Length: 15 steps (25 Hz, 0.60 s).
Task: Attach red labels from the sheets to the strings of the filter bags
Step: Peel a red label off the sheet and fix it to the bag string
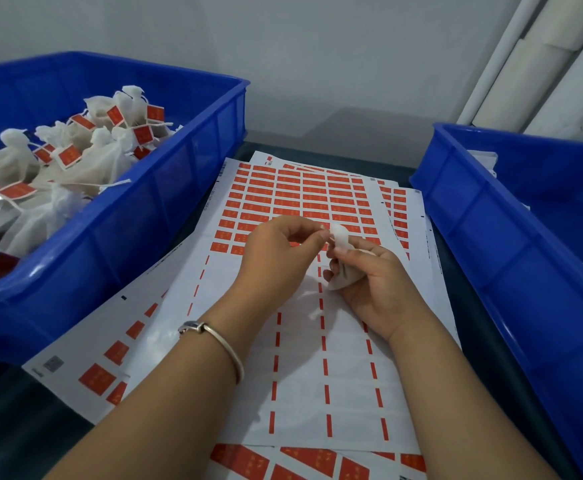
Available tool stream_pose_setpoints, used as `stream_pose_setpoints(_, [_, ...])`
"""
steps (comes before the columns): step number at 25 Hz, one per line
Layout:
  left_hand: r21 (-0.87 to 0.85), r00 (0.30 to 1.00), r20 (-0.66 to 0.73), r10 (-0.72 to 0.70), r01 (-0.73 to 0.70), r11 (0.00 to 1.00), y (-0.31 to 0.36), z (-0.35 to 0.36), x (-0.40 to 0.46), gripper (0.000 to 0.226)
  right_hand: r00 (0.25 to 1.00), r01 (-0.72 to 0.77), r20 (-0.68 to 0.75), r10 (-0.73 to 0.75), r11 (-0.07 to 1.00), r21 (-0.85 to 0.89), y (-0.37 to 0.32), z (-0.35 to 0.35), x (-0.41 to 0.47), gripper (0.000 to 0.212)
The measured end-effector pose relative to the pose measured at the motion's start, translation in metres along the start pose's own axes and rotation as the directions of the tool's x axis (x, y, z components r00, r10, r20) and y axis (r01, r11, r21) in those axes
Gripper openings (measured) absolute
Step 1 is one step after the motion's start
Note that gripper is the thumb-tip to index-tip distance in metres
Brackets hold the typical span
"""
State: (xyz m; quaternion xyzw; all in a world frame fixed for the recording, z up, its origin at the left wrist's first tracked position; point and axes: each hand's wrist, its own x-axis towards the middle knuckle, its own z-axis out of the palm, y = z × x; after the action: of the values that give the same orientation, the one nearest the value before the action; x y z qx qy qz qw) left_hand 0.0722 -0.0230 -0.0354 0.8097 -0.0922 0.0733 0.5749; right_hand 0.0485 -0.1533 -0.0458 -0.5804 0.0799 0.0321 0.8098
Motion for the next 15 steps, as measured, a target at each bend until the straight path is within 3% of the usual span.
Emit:
stream_pose_setpoints(3, [0.036, 0.999, -0.025, -0.025, 0.026, 0.999, -0.001, 0.001, 0.002, 0.024, 1.000, 0.011, 0.016, -0.010, 0.999, -0.052, 0.001, 0.001, -0.001, 0.028])
stream_pose_setpoints(8, [0.125, 0.997, -0.072, -0.010, 0.019, 0.992, -0.003, 0.002, 0.003, 0.027, 0.995, -0.037, 0.088, 0.039, 0.999, -0.026, 0.001, 0.000, -0.002, 0.037])
stream_pose_setpoints(15, [0.023, 0.951, -0.262, -0.164, 0.176, 0.984, -0.007, -0.005, 0.012, 0.026, 0.976, -0.099, 0.189, 0.104, 0.995, -0.033, 0.003, -0.001, -0.001, 0.051])
